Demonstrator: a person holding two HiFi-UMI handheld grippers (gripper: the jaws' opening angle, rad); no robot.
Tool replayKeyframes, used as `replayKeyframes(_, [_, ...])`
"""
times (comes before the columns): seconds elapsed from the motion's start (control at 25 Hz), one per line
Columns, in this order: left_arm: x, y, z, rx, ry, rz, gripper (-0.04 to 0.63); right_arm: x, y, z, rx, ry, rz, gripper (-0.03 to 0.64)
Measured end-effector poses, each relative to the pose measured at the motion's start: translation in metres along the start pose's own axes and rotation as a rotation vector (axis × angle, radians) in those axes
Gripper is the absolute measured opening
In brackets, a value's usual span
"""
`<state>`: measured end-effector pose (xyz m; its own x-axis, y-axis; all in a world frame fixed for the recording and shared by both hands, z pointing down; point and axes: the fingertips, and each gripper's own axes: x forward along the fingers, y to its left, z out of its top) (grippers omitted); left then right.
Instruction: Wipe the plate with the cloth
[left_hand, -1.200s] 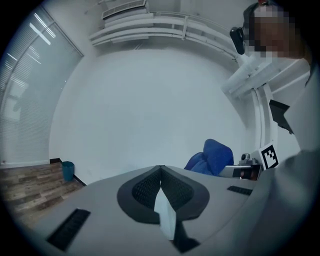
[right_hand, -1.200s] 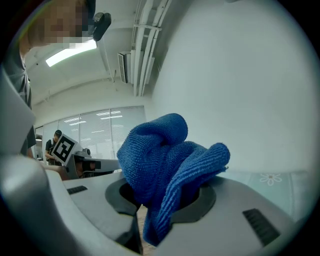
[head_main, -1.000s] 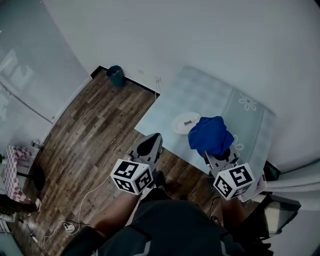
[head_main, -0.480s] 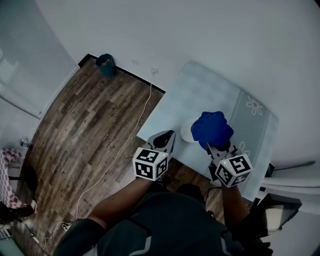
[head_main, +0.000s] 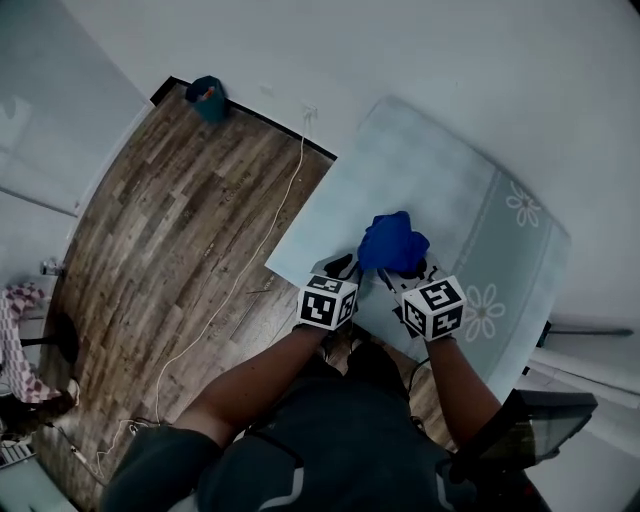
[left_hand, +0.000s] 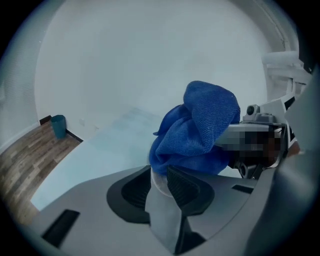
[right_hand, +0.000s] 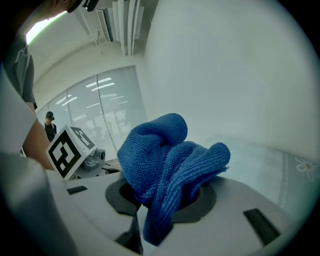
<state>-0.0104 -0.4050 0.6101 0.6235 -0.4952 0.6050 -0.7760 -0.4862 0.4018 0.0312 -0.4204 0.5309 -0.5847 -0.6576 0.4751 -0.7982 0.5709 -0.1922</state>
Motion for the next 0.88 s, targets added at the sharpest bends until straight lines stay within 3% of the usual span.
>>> replayKeyframes(0.24, [0.032,0.008,-0.022,0.000,0.108,0.060,0.094,0.042,-0.013,-0.033,0.005,0.118,0.093,0.129])
replayKeyframes(0.4, [0.038,0.010,-0.027,-0.030,0.099,0.080,0.077,0.061,-0.024,-0.057,0.004,0.200,0.104,0.129])
replayKeyframes(0.88, [0.035,0.016,-0.028,-0.059,0.105,0.078,0.066,0.029,-0.094,-0.080,0.112,0.284,-0.031,0.129])
